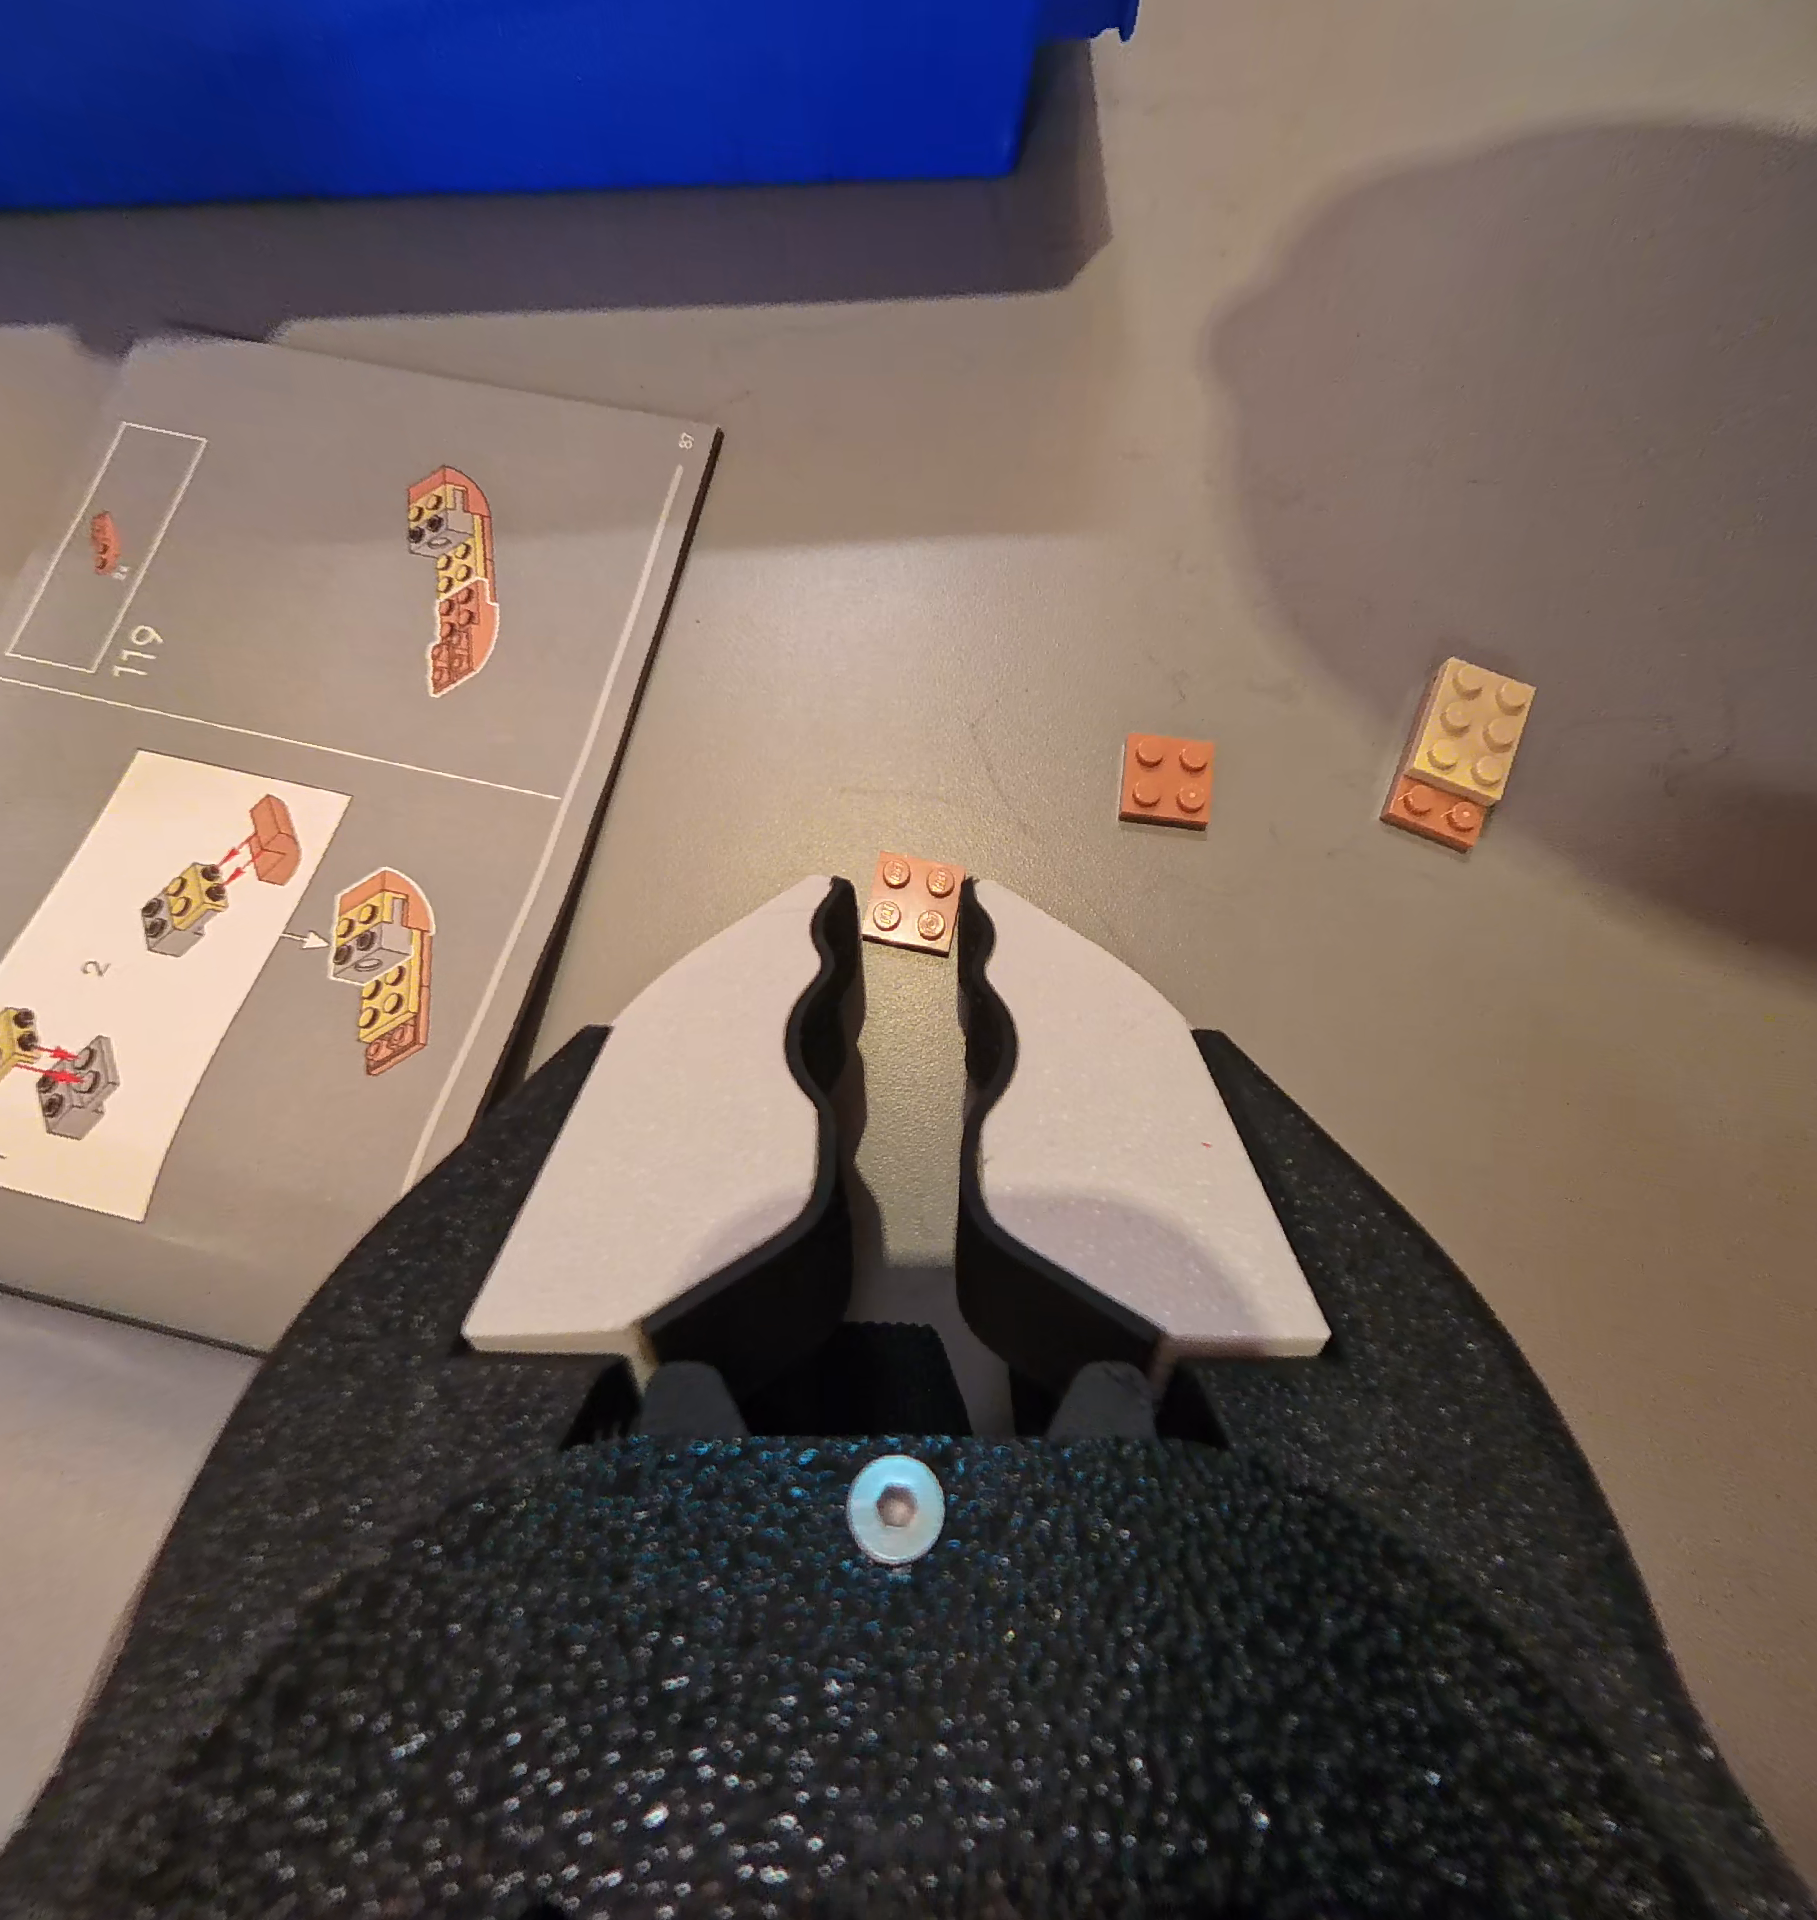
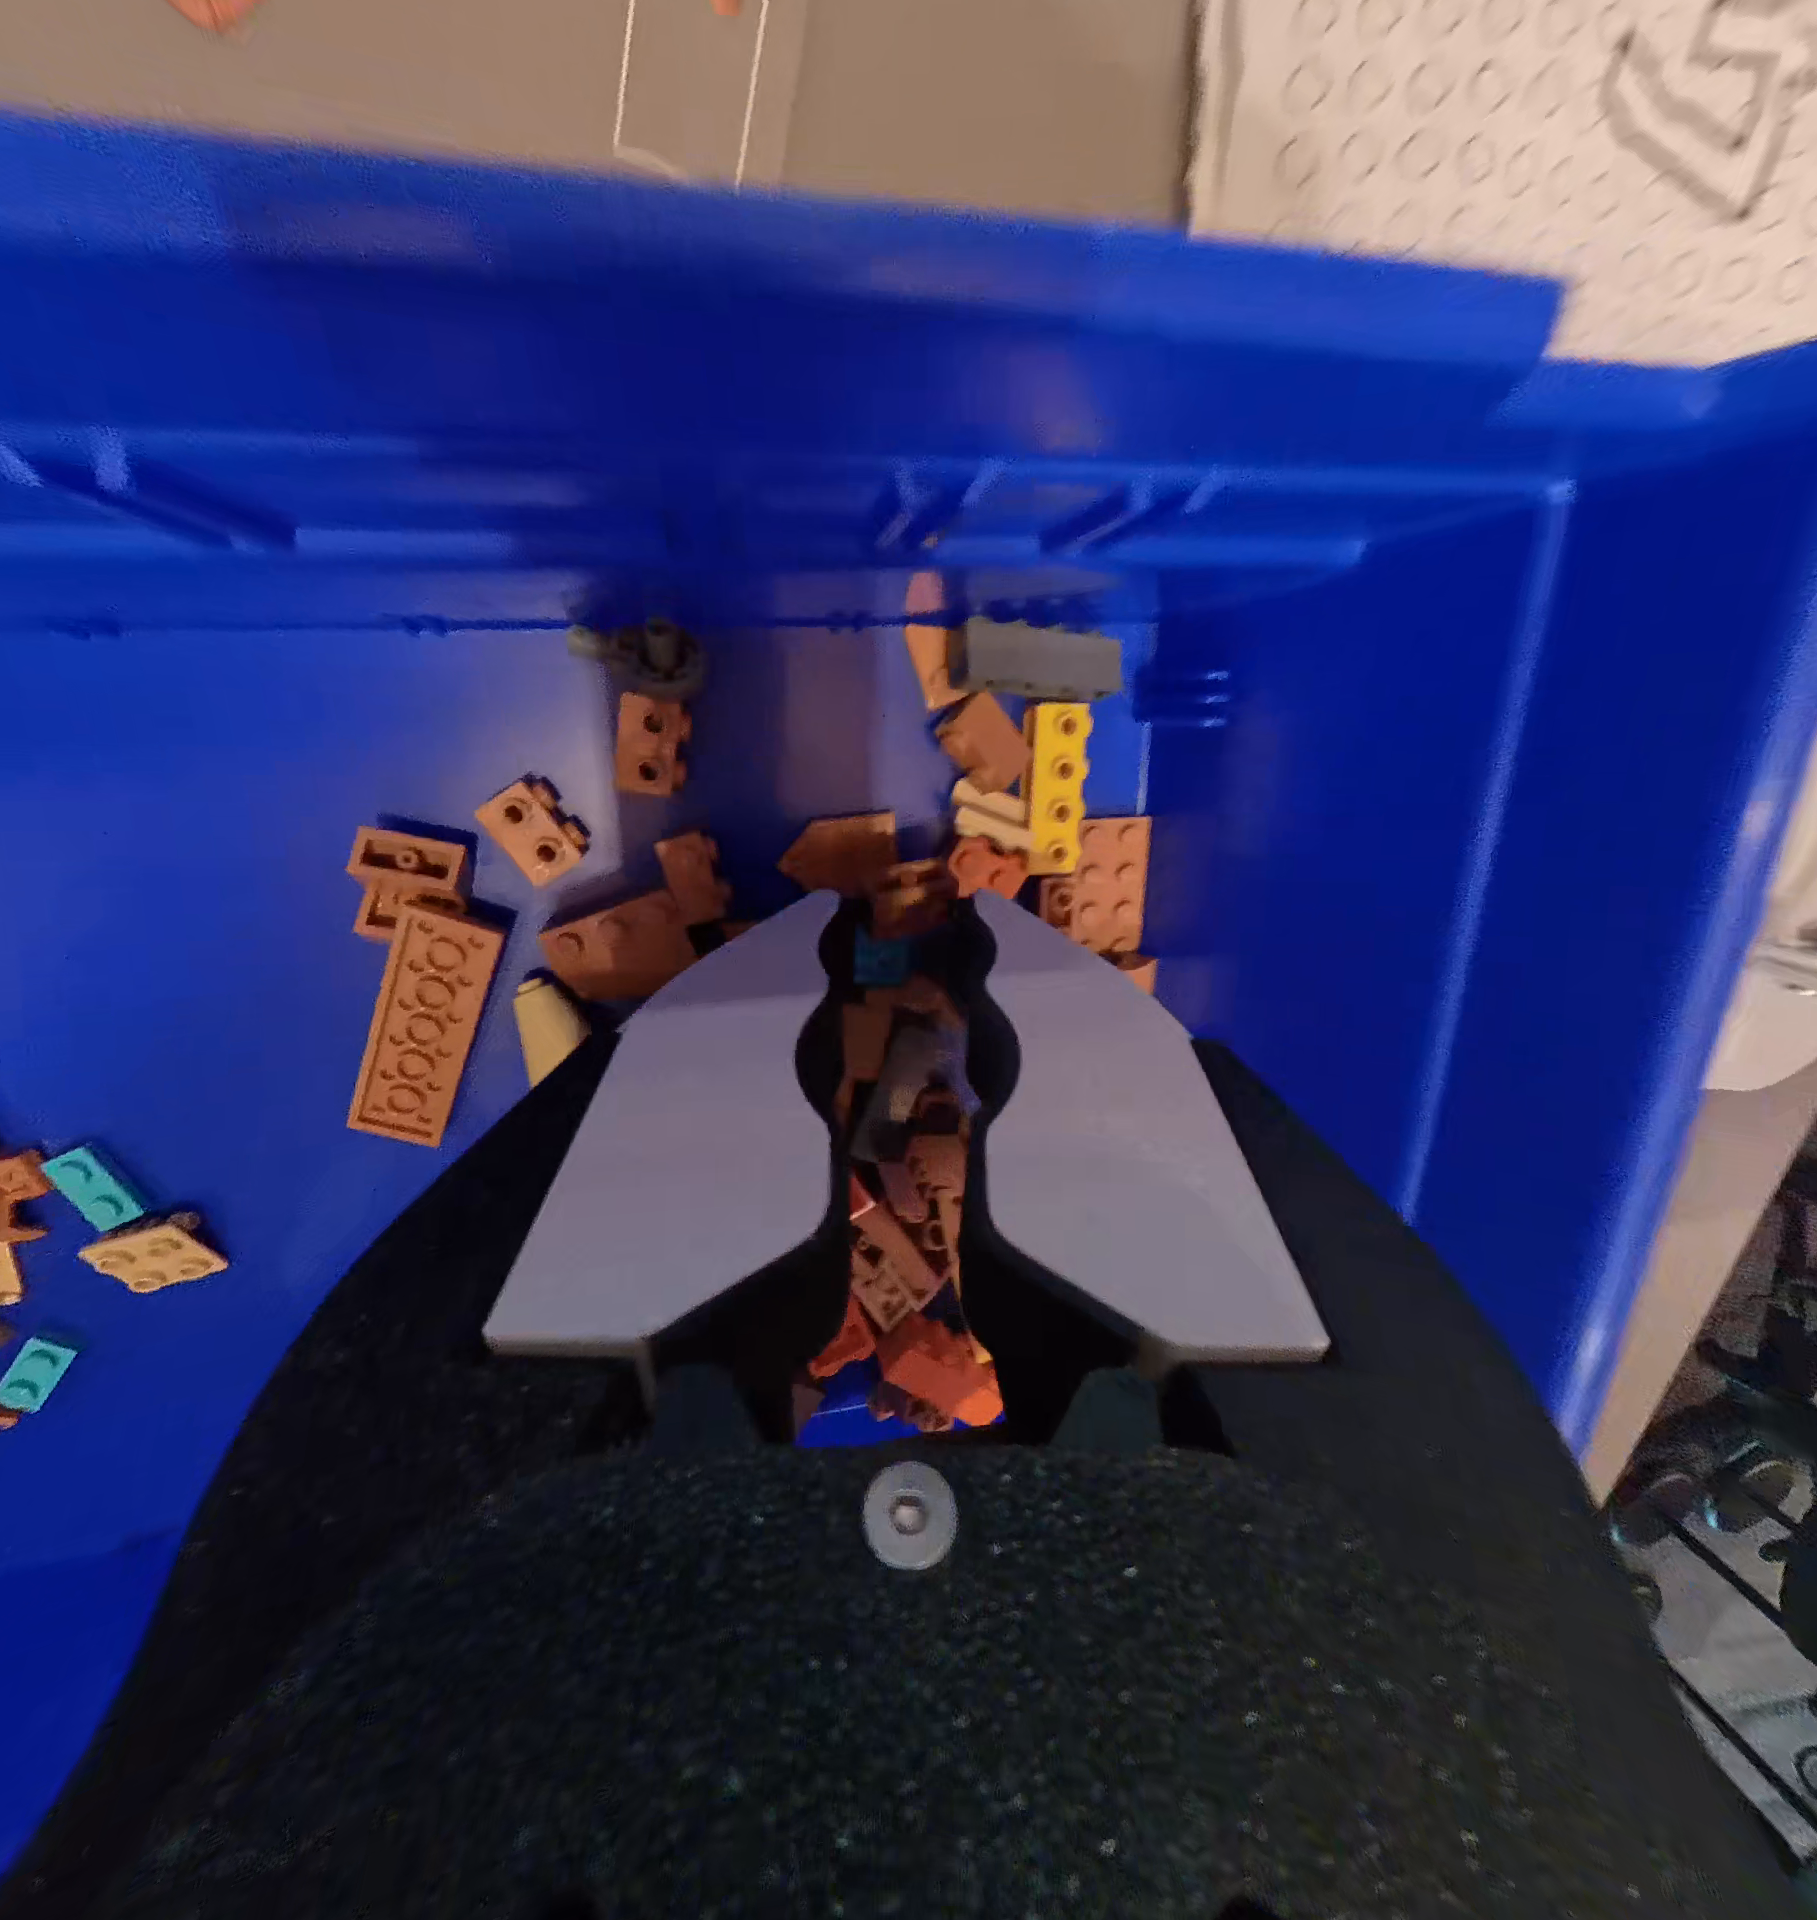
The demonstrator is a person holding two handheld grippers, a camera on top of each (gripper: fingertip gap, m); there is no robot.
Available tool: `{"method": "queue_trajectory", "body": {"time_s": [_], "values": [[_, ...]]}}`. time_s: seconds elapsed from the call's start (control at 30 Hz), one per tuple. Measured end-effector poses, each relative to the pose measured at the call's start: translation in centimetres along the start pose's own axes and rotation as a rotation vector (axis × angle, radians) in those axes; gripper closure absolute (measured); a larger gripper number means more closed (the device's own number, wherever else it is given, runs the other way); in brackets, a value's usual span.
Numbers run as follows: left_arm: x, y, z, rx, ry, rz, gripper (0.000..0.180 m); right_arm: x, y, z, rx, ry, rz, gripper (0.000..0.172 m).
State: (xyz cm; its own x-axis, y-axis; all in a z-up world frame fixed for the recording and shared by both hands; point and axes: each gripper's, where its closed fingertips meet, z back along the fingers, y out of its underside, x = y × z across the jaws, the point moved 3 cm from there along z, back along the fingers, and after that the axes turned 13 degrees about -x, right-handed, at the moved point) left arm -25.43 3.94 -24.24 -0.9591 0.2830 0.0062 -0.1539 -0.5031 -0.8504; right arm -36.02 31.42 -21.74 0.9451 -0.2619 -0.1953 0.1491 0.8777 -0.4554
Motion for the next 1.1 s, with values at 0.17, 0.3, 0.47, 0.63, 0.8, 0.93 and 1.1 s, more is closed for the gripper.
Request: {"method": "queue_trajectory", "body": {"time_s": [0.17, 0.3, 0.47, 0.63, 0.8, 0.93, 1.1], "values": [[0.0, 0.0, 0.0, 0.001, 0.000, 0.002, 0.162, -1.5, -2.2, -0.6, -0.108, 0.071, 0.056, 0.149], [0.0, 0.0, 0.0, 0.000, -0.001, 0.002, 0.162, -1.3, -2.8, -2.5, -0.083, 0.082, 0.154, 0.142], [0.0, 0.0, 0.0, -0.001, -0.001, -0.001, 0.162, -1.6, -3.0, -3.4, -0.096, 0.093, 0.125, 0.147], [0.0, 0.0, 0.0, -0.001, -0.003, -0.003, 0.162, -1.9, -2.5, -2.9, -0.105, 0.111, 0.051, 0.152], [0.0, 0.0, 0.0, -0.001, -0.004, -0.004, 0.162, -2.1, -1.0, -1.1, -0.057, 0.143, -0.002, 0.163], [0.0, 0.0, 0.0, 0.000, -0.002, -0.001, 0.162, -1.9, -0.1, 0.4, -0.054, 0.166, -0.015, 0.163], [0.0, 0.0, 0.0, 0.000, -0.004, -0.001, 0.162, -2.0, 0.5, 2.4, -0.040, 0.219, -0.013, 0.164]]}}
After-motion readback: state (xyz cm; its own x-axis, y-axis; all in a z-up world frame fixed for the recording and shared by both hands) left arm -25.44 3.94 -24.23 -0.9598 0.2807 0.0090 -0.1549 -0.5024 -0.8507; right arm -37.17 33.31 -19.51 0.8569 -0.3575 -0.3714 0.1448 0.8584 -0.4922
